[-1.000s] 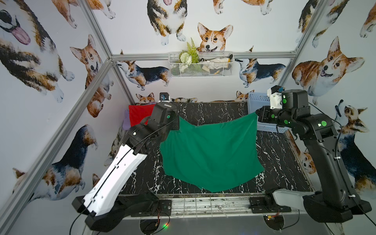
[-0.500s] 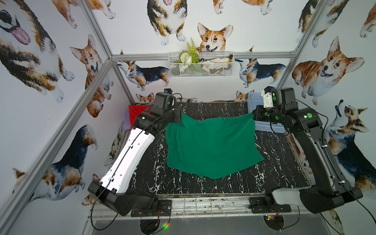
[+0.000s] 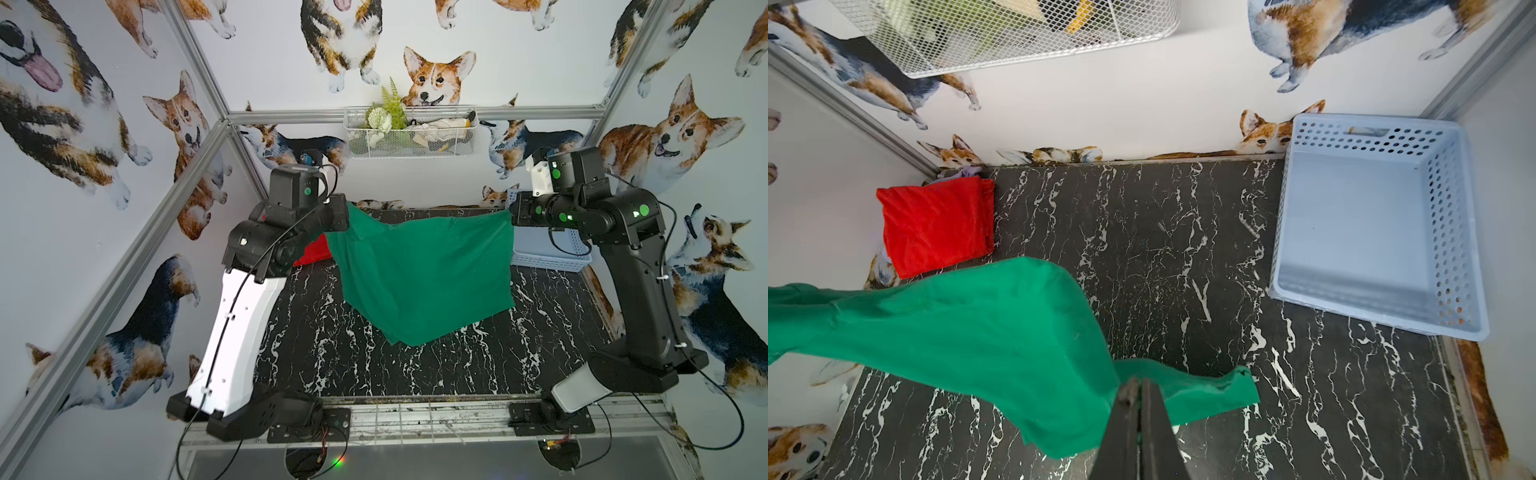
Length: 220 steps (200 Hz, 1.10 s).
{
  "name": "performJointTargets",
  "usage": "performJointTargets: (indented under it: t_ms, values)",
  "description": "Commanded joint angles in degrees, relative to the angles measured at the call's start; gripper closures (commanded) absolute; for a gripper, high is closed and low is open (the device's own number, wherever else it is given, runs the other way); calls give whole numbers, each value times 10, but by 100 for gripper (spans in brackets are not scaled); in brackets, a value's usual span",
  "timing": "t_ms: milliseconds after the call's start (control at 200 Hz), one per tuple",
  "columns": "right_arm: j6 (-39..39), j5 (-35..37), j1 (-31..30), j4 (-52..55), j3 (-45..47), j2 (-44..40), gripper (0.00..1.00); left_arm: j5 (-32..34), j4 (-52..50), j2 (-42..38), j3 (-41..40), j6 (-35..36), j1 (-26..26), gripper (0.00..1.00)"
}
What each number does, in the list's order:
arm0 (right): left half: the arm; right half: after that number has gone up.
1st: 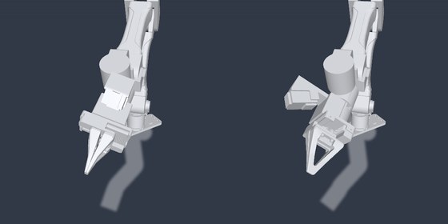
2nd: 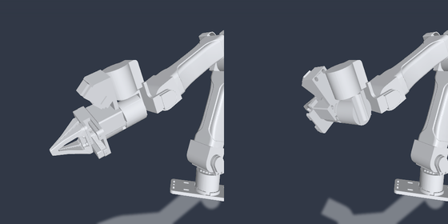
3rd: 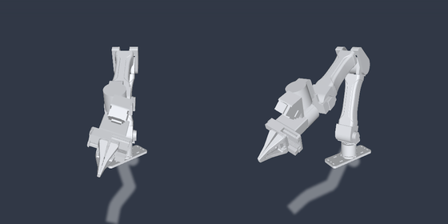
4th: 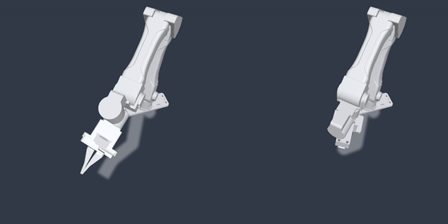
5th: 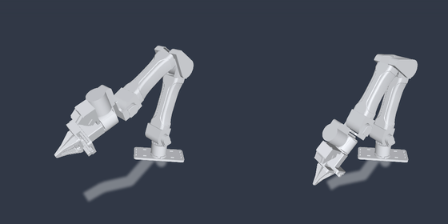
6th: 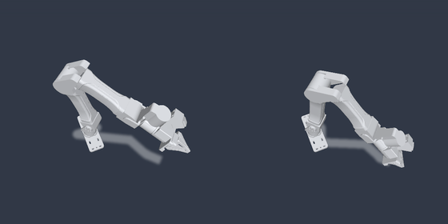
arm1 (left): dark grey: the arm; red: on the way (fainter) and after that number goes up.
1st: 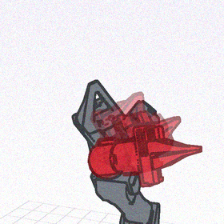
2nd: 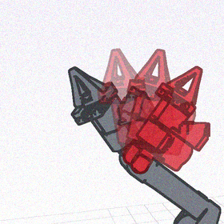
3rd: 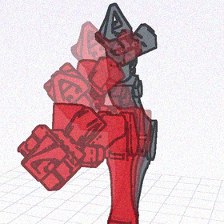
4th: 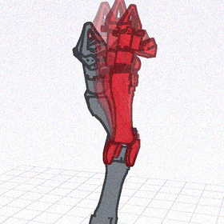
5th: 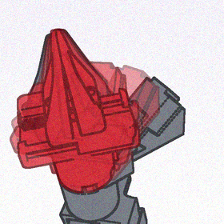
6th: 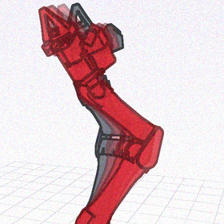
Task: Fold and stack t-shirts
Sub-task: Flatten out the T-shirt at the center of the board.
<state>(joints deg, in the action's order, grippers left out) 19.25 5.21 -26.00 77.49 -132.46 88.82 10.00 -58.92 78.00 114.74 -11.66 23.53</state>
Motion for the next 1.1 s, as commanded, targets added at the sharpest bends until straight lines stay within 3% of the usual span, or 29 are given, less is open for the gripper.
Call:
performJointTargets:
  t_ms: [0,75,215,375,485,576,676,761,816,961,1021,1096]
  values:
    - [-3,41,-24,28,-2,-35,100,75,3,-56,-36,3,53,100]
    - [-1,39,-28,28,-12,-55,100,98,-1,-90,-41,4,86,100]
    - [-5,47,-28,19,-26,-83,100,107,-21,-131,-11,9,94,100]
    - [-14,62,-28,28,-56,-61,100,143,-56,-114,42,35,94,100]
    - [-19,74,-25,5,-19,-44,100,159,-33,-96,4,42,91,100]
    - [-18,67,-13,-33,36,-31,100,119,11,-74,-54,39,60,100]
    - [-8,33,22,-77,72,2,100,38,58,-23,-75,30,-8,100]
    - [-7,7,45,-106,43,51,100,2,66,51,-16,39,-37,100]
    - [-16,3,48,-118,-3,84,100,-12,54,107,66,49,-42,100]
    - [-44,-2,50,-107,-209,183,100,-43,-20,258,374,65,-46,100]
    - [-51,-4,51,-110,-266,199,100,-68,-11,275,418,63,-49,100]
    - [-50,-7,51,-119,-268,178,100,-79,5,257,405,60,-49,100]
